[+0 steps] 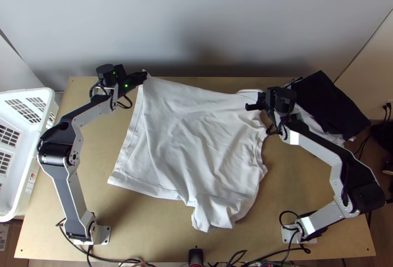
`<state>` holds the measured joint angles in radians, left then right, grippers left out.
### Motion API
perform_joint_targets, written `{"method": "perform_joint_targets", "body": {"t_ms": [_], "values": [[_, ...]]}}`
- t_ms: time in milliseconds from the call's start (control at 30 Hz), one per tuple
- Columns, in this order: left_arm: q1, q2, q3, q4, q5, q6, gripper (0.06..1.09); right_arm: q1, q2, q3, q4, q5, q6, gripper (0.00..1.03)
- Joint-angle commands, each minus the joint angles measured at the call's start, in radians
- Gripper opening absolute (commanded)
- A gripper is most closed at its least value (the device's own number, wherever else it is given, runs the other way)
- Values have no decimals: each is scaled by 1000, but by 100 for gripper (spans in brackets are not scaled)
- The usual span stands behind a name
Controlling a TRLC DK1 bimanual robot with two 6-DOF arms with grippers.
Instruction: Fold the t-shirt
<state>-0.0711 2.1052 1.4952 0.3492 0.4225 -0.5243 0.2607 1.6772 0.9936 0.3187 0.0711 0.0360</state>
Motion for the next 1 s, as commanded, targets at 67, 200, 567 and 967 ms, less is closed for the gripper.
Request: {"method": "perform_joint_targets", "body": {"t_ms": [67, 200, 567, 967], "values": [[7, 7, 31, -76, 45, -2, 9, 0, -5, 4, -43, 7, -47, 2], [10, -24, -6, -118, 91, 15, 9, -3, -77, -26, -141, -31, -73, 2], [-18, -128, -58, -377, 199, 104, 9, 0, -188, 82, -592, -200, -45, 2], [-15, -254, -59, -857, 217, 349, 9, 28, -195, 180, -938, -226, -42, 2]]}}
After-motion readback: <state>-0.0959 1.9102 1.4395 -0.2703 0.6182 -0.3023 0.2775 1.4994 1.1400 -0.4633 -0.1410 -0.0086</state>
